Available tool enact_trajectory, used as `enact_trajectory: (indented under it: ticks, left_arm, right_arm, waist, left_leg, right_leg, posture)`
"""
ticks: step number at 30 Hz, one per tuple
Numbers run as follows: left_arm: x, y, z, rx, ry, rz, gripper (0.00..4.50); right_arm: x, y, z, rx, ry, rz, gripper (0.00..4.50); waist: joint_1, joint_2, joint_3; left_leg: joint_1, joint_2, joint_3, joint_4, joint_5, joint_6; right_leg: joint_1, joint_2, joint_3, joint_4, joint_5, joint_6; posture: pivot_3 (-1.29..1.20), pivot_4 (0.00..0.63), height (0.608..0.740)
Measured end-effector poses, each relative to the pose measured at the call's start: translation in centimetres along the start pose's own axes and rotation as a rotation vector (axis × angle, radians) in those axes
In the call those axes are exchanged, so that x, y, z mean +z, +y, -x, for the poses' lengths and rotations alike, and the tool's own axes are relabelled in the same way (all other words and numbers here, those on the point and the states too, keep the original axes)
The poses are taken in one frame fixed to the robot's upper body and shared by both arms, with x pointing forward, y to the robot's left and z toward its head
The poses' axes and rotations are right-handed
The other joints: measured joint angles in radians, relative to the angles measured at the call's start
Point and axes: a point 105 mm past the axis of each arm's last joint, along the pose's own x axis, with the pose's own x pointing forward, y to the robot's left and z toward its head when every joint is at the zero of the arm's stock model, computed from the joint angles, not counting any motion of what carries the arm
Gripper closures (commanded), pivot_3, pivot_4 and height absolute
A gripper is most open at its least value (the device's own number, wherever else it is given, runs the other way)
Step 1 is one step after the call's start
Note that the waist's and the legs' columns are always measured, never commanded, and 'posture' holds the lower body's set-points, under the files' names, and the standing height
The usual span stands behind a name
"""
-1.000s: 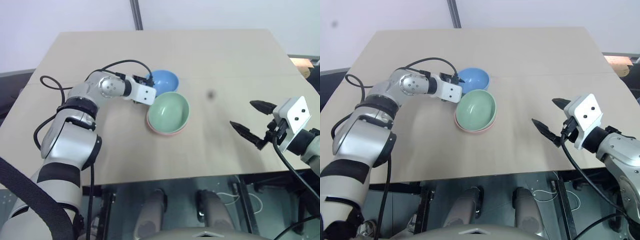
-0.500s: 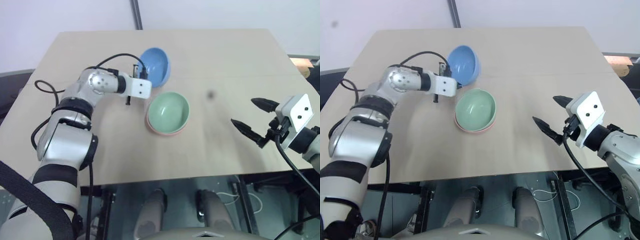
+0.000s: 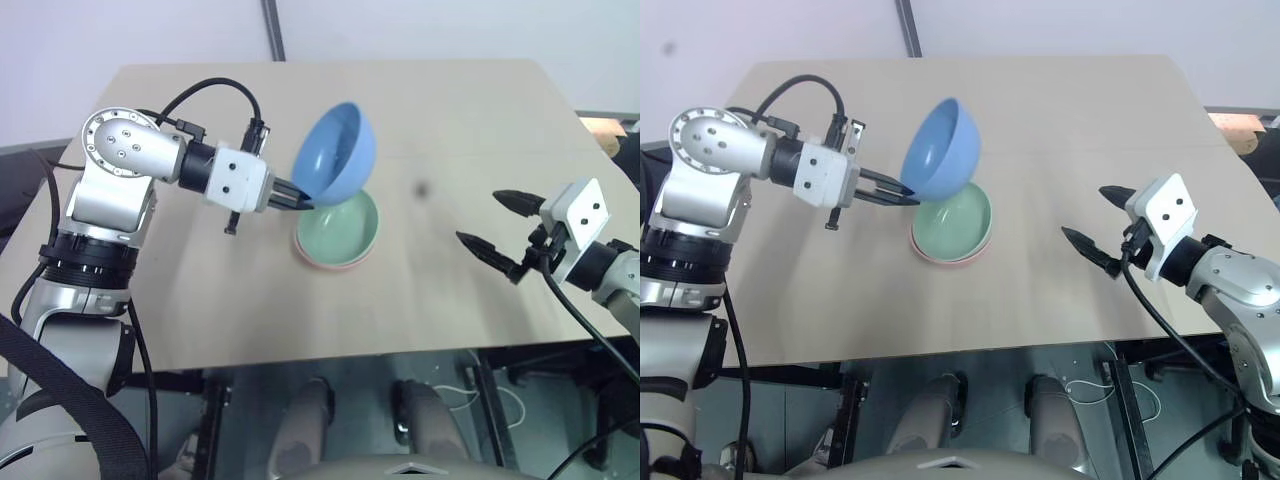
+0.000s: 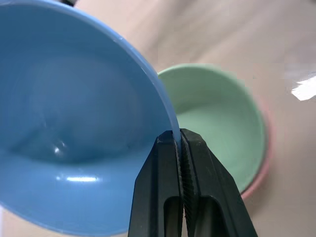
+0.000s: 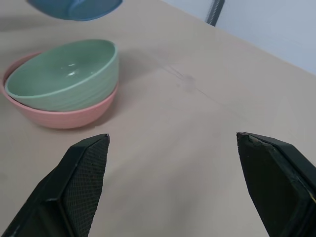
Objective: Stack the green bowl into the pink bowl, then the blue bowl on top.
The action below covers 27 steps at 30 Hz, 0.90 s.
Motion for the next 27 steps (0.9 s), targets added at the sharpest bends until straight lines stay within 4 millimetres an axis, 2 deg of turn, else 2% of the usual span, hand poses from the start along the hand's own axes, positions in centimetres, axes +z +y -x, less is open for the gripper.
enact_trajectory:
  ticks: [1, 2, 8, 12, 15, 16, 17, 18, 19, 21, 24, 27]
  left_arm:
    - [0.0, -0.1, -0.1, -0.013, 0.001, 0.002, 4.00]
    - [-0.1, -0.3, -0.1, -0.032, 0.003, 0.006, 3.63]
    - [0.1, -0.4, -1.6, -0.048, -0.026, 0.006, 0.99]
    - [0.0, -0.1, -1.6, 0.011, -0.054, 0.098, 0.99]
    - [0.2, 0.0, -0.4, 0.104, -0.086, 0.236, 0.99]
    - [0.3, -0.1, 0.1, 0.139, -0.086, 0.272, 0.56]
    - [0.2, -0.2, 0.6, 0.164, -0.084, 0.302, 0.41]
    - [0.2, -0.5, 1.1, 0.212, -0.092, 0.360, 0.09]
    - [0.1, -0.8, 1.6, 0.247, -0.101, 0.413, 0.04]
    - [-0.4, -2.2, 2.3, 0.328, -0.096, 0.535, 0.04]
    - [-0.9, -3.5, 2.3, 0.399, -0.081, 0.623, 0.04]
    - [-1.2, -4.6, 2.7, 0.599, -0.146, 0.733, 0.04]
  right_arm:
    - [0.0, 0.0, 0.0, 0.000, -0.001, 0.001, 0.00]
    - [0.0, 0.0, 0.0, -0.002, 0.000, 0.001, 0.00]
    - [0.0, -0.1, 0.0, -0.013, 0.000, 0.000, 0.00]
    - [-0.1, 0.1, -0.1, -0.006, 0.004, -0.005, 0.00]
    - [-0.4, 0.5, -0.4, 0.013, 0.009, -0.016, 0.00]
    - [-0.5, 0.6, -0.5, 0.023, 0.007, -0.024, 0.00]
    - [-0.6, 0.6, -0.6, 0.030, 0.010, -0.033, 0.00]
    - [-0.7, 0.5, -0.8, 0.047, 0.010, -0.041, 0.00]
    - [-0.8, 0.5, -0.9, 0.063, 0.008, -0.049, 0.00]
    - [-1.1, 0.4, -1.1, 0.109, 0.008, -0.082, 0.00]
    - [-1.6, 0.6, -1.2, 0.153, 0.013, -0.098, 0.00]
    - [-1.9, 0.5, -1.2, 0.188, 0.006, -0.083, 0.00]
  waist:
    - [0.000, 0.000, 0.000]
    - [0.000, 0.000, 0.000]
    - [0.000, 0.000, 0.000]
    - [-0.006, 0.000, 0.000]
    - [-0.011, 0.000, 0.000]
    - [-0.013, 0.000, 0.000]
    - [-0.014, 0.000, 0.000]
    - [-0.018, 0.000, 0.000]
    - [-0.022, 0.000, 0.000]
    - [-0.027, 0.000, 0.000]
    - [-0.021, 0.000, 0.000]
    - [-0.020, 0.001, 0.000]
  left_leg:
    - [0.000, 0.000, 0.000, 0.000, 0.000, 0.000]
    - [0.000, 0.000, 0.000, 0.000, 0.000, 0.000]
    - [0.000, 0.000, 0.000, 0.000, 0.000, 0.000]
    - [0.000, 0.001, 0.000, 0.000, 0.000, 0.000]
    - [0.000, 0.001, 0.000, 0.000, 0.000, 0.000]
    - [0.000, 0.001, 0.000, 0.000, 0.000, 0.000]
    - [0.000, 0.001, 0.000, 0.000, 0.000, 0.000]
    - [0.000, 0.001, 0.000, 0.000, 0.000, 0.000]
    - [0.000, 0.001, 0.000, 0.000, 0.000, 0.000]
    - [0.001, 0.002, 0.000, -0.001, 0.000, 0.000]
    - [0.001, 0.002, 0.000, -0.001, 0.000, 0.000]
    - [0.001, 0.001, 0.001, -0.001, 0.000, 0.000]
  right_leg:
    - [0.000, 0.000, 0.000, 0.000, 0.000, 0.000]
    - [0.000, 0.000, 0.000, 0.000, 0.000, 0.000]
    - [0.000, 0.000, 0.000, 0.000, 0.001, 0.003]
    - [0.000, 0.001, 0.001, 0.000, 0.002, 0.003]
    - [-0.001, 0.002, 0.001, 0.000, 0.002, 0.004]
    - [-0.001, 0.002, 0.001, 0.000, 0.002, 0.004]
    - [-0.001, 0.001, 0.001, 0.000, 0.002, 0.004]
    - [-0.001, 0.001, 0.001, 0.000, 0.002, 0.004]
    - [-0.001, 0.001, 0.002, 0.000, 0.002, 0.003]
    - [-0.001, 0.001, 0.002, 0.000, 0.002, 0.003]
    - [0.000, 0.001, 0.001, 0.000, 0.001, 0.002]
    - [0.000, 0.000, 0.002, -0.001, 0.001, 0.002]
  posture:
    - [0.00, 0.150, 0.740]
    - [0.00, 0.150, 0.740]
    - [0.00, 0.150, 0.740]
    - [0.00, 0.150, 0.740]
    - [0.00, 0.150, 0.740]
    - [0.00, 0.150, 0.740]
    - [0.00, 0.150, 0.740]
    - [0.00, 0.150, 0.740]
    - [0.00, 0.150, 0.740]
    - [0.00, 0.150, 0.740]
    - [0.00, 0.150, 0.740]
    - [0.00, 0.150, 0.740]
